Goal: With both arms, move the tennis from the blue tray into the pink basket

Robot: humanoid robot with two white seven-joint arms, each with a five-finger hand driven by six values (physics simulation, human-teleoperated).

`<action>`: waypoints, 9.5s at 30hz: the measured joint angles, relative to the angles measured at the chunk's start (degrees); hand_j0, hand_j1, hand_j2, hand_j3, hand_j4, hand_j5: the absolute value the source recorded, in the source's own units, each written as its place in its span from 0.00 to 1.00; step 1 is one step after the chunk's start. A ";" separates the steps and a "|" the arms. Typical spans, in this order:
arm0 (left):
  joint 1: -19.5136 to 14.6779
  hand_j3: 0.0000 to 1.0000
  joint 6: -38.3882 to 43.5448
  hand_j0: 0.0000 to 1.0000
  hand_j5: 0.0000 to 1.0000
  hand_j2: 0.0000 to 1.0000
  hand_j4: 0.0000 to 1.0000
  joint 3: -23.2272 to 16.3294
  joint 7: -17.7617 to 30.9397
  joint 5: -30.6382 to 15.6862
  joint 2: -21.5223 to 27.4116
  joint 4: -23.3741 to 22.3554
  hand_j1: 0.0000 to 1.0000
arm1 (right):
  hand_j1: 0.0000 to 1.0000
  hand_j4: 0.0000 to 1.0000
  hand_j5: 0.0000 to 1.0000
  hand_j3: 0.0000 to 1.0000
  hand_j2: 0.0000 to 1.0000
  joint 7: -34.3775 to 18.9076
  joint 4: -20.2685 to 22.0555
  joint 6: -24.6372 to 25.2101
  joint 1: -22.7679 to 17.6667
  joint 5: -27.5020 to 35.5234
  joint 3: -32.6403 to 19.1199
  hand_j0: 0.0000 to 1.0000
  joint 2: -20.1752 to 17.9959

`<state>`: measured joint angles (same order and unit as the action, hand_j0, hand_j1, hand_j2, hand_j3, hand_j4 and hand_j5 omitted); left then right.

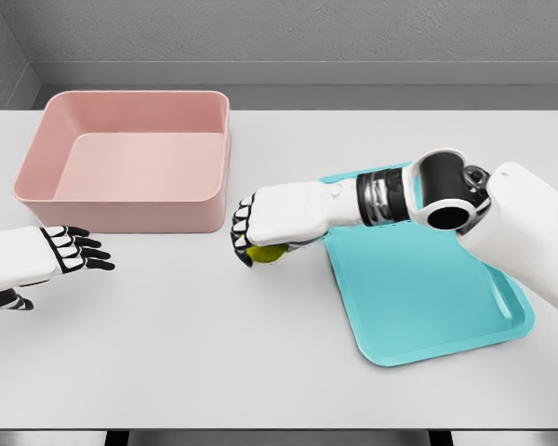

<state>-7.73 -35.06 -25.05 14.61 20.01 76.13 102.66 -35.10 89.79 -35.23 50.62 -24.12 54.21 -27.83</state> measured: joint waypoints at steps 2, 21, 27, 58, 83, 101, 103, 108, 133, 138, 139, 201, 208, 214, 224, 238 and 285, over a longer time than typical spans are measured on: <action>0.09 1.00 0.00 1.00 1.00 1.00 1.00 0.00 0.00 0.01 -0.02 0.00 1.00 | 0.46 0.46 0.46 0.46 0.46 0.01 -2.35 0.00 0.44 -0.57 0.76 0.46 2.10; 0.18 1.00 0.00 1.00 1.00 1.00 1.00 0.00 0.00 0.03 -0.03 0.06 1.00 | 0.46 0.46 0.46 0.46 0.46 0.07 -14.03 0.08 2.46 -4.48 6.67 0.46 15.79; 0.18 1.00 0.00 1.00 1.00 1.00 1.00 0.01 0.00 0.07 -0.03 0.04 1.00 | 0.46 0.46 0.46 0.46 0.46 0.06 -18.37 0.06 2.46 -5.59 7.00 0.46 18.69; 0.18 1.00 0.00 1.00 1.00 1.00 1.00 0.07 0.00 0.11 0.14 -0.95 1.00 | 0.90 0.90 0.90 0.90 0.90 0.08 -21.20 0.08 3.25 -6.25 8.90 0.90 24.86; 0.26 1.00 0.00 1.00 1.00 1.00 1.00 0.03 0.00 0.09 0.03 -0.94 1.00 | 0.99 0.99 0.99 0.99 0.99 0.07 -7.23 0.08 2.20 -5.55 4.75 0.99 14.23; -0.63 1.00 -0.01 1.00 1.00 1.00 1.00 0.01 0.00 1.72 -4.33 -0.82 1.00 | 0.99 0.99 0.99 0.99 0.99 0.05 9.47 -0.03 -20.30 7.02 -28.24 0.99 -13.67; -1.16 1.00 -0.03 1.00 1.00 1.00 1.00 0.00 0.01 2.46 -5.75 -0.76 1.00 | 0.99 0.99 0.99 0.99 0.99 0.06 9.63 -0.01 -25.83 7.66 -35.06 0.99 -13.85; -1.76 1.00 0.00 1.00 1.00 1.00 1.00 -0.05 0.14 4.99 -9.09 -0.58 1.00 | 1.00 1.00 1.00 1.00 1.00 0.06 9.80 0.03 -31.81 10.26 -45.72 1.00 -13.06; -7.12 1.00 0.00 1.00 1.00 1.00 1.00 -2.01 0.19 12.17 -18.97 -0.68 1.00 | 1.00 1.00 1.00 1.00 1.00 0.07 9.09 0.06 -38.85 11.84 -54.14 1.00 -8.47; -9.05 1.00 0.00 1.00 1.00 1.00 1.00 -4.87 0.22 12.29 -19.56 -1.12 1.00 | 1.00 1.00 1.00 1.00 1.00 0.07 8.78 0.05 -39.20 11.84 -54.36 1.00 -8.49; -9.05 1.00 -0.01 1.00 1.00 1.00 1.00 -5.14 0.21 12.31 -19.62 -1.18 1.00 | 1.00 1.00 1.00 1.00 1.00 0.07 8.61 0.05 -39.55 11.83 -54.49 1.00 -8.52; -15.56 0.88 -0.01 0.88 0.88 0.88 0.88 -13.50 1.60 12.68 -24.38 -8.43 0.88 | 1.00 1.00 1.00 1.00 1.00 0.07 8.24 0.06 -39.73 11.92 -54.91 1.00 -8.60; -15.56 0.54 -0.02 0.54 0.54 0.54 0.54 -13.95 4.01 12.43 -24.57 -8.73 0.54 | 1.00 1.00 1.00 1.00 1.00 0.07 8.17 0.06 -39.81 11.92 -54.91 1.00 -8.62; -16.00 0.43 0.00 0.43 0.43 0.43 0.43 -13.97 5.64 11.97 -24.52 -8.78 0.43 | 1.00 1.00 1.00 1.00 1.00 0.07 8.24 0.06 -39.81 11.92 -54.91 1.00 -8.61; -17.23 0.44 -0.06 0.44 0.44 0.44 0.44 -14.00 6.02 10.81 -24.19 -7.50 0.44 | 1.00 1.00 1.00 1.00 1.00 0.07 8.27 0.06 -39.81 11.92 -54.91 1.00 -8.69; -20.48 0.45 -0.06 0.45 0.45 0.45 0.45 -13.34 6.03 5.49 -20.82 -3.39 0.45 | 1.00 1.00 1.00 1.00 1.00 0.07 8.27 0.06 -39.81 11.92 -54.91 1.00 -8.69; -39.73 0.55 -0.05 0.55 0.55 0.55 0.55 -17.20 6.09 1.29 -29.40 -26.94 0.55 | 1.00 1.00 1.00 1.00 1.00 0.07 8.22 0.04 -41.13 11.88 -55.51 1.00 -8.78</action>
<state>-47.46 -35.12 -42.26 20.70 21.30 46.73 75.71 -35.04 98.01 -35.20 9.49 -12.24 -1.29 -36.60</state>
